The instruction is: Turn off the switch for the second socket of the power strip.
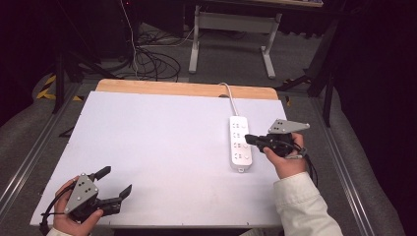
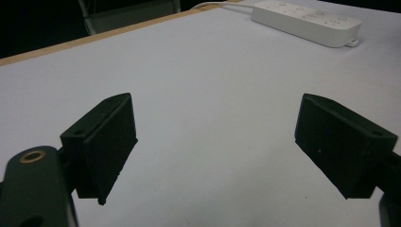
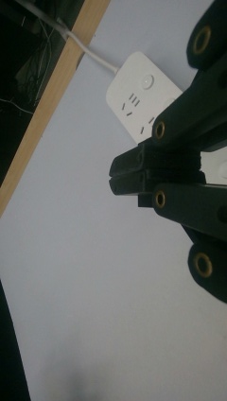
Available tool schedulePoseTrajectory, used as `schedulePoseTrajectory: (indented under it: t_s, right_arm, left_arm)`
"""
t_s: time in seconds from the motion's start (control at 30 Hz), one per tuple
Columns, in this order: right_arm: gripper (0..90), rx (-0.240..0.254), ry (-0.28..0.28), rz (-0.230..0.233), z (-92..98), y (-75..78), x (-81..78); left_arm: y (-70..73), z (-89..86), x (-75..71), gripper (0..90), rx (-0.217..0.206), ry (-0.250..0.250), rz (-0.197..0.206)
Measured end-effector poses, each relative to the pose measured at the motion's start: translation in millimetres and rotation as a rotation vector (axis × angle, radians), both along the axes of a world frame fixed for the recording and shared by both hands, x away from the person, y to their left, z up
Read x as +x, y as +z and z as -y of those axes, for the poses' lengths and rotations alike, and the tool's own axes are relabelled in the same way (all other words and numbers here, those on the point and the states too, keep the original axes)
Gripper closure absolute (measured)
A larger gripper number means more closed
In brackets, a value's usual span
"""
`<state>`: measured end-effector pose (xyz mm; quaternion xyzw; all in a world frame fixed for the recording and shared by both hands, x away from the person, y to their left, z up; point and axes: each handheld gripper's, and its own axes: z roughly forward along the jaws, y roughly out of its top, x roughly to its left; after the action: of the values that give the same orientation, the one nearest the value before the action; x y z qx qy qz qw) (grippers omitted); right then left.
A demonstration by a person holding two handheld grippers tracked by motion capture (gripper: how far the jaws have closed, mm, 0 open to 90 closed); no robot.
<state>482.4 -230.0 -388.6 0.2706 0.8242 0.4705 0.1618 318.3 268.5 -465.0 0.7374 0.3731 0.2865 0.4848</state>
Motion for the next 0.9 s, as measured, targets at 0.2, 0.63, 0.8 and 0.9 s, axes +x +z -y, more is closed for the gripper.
schedulePoseTrajectory:
  t_s: [0.2,0.63,0.8,0.9]
  right_arm:
    - [90.0,0.011,-0.051,-0.025,2.9,-6.0,19.9]
    - [90.0,-0.043,-0.107,-0.048,3.6,-24.0,48.4]
    - [90.0,-0.069,-0.128,-0.062,3.9,-31.2,56.4]
    - [90.0,-0.064,-0.141,-0.072,3.5,-34.3,59.7]
  left_arm:
    - [-0.2,-0.3,0.4,14.3,0.002,-0.001,-0.002]
    - [-0.6,-0.3,0.9,14.6,0.008,-0.002,-0.007]
    - [-0.8,-0.5,0.8,14.6,0.009,0.001,-0.006]
    - [-1.2,-0.3,0.9,14.5,0.003,0.003,-0.011]
